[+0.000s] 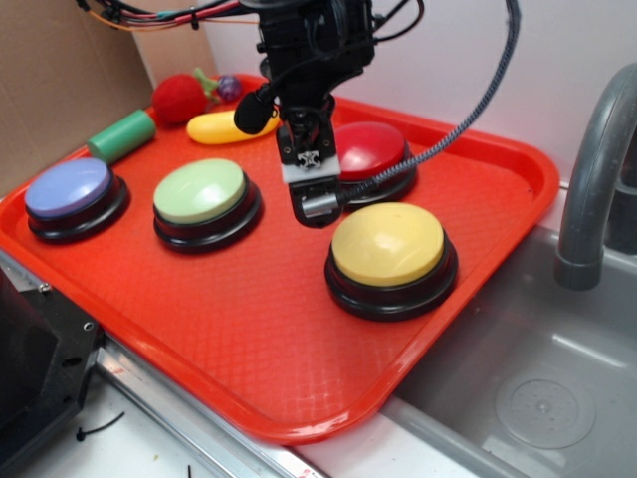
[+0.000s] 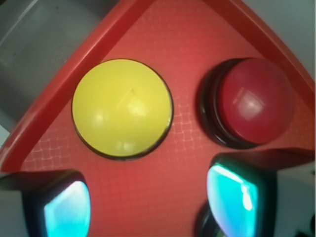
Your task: Push the yellow button.
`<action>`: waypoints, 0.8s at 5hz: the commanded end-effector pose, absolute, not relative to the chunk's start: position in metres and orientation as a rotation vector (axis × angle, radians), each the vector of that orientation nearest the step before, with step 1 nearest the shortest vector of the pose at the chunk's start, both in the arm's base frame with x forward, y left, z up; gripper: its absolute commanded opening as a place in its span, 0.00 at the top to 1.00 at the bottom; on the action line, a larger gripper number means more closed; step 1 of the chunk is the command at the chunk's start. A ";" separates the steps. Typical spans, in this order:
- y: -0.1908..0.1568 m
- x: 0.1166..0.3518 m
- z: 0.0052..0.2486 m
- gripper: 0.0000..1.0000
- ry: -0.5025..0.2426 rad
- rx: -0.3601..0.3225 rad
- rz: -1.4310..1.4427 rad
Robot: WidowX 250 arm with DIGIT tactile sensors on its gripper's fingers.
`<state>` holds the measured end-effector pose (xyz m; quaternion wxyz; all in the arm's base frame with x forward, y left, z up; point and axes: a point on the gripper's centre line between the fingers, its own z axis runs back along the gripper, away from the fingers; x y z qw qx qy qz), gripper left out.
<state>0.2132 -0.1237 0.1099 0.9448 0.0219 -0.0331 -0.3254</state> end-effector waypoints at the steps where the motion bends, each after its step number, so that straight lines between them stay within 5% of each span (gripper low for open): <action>1: -0.138 0.206 0.140 0.00 -0.162 -0.004 -0.621; 4: -0.135 0.198 0.165 0.00 -0.156 -0.016 -0.596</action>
